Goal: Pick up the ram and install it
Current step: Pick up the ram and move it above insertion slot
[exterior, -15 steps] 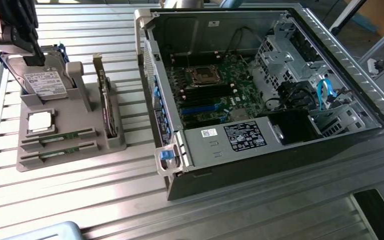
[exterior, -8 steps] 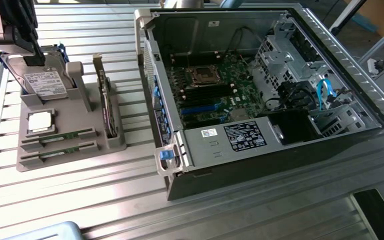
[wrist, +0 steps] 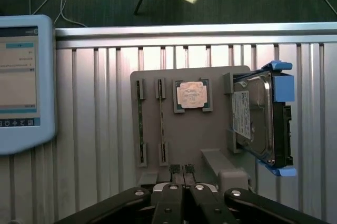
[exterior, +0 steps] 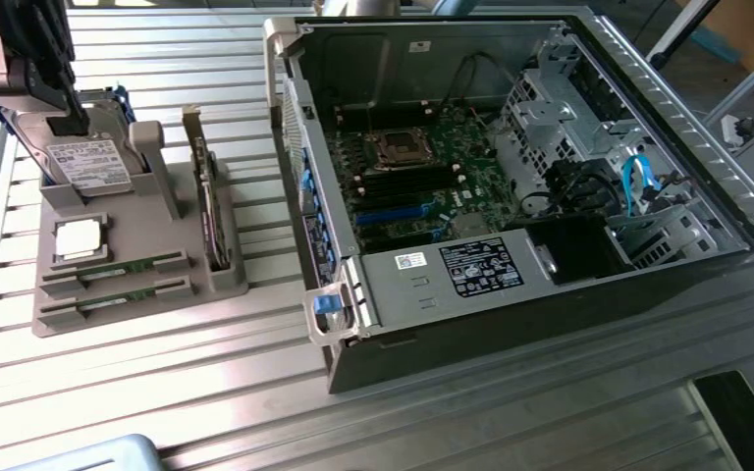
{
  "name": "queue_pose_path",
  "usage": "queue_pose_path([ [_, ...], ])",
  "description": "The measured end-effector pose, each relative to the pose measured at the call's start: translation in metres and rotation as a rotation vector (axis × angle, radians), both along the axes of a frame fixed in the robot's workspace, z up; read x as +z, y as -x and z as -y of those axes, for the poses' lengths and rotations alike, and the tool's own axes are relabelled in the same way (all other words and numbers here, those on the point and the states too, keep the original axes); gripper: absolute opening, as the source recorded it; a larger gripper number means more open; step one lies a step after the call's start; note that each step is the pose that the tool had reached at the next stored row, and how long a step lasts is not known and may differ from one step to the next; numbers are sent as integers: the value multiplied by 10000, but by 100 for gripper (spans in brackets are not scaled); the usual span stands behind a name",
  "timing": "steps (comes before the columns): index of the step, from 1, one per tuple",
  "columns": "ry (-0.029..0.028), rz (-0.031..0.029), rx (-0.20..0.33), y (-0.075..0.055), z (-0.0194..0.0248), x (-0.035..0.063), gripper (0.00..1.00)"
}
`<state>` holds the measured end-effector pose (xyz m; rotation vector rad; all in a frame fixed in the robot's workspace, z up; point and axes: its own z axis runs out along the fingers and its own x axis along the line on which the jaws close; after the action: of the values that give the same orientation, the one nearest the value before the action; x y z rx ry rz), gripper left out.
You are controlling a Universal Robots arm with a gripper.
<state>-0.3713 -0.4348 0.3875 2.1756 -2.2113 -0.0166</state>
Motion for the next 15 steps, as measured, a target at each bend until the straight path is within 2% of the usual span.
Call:
queue_pose_path([
  [3,-1,0,2,1,35,-25,10],
  [7,-1,3,18,0,36,-27,10],
  [15,-1,120,58,1,36,-27,10],
])
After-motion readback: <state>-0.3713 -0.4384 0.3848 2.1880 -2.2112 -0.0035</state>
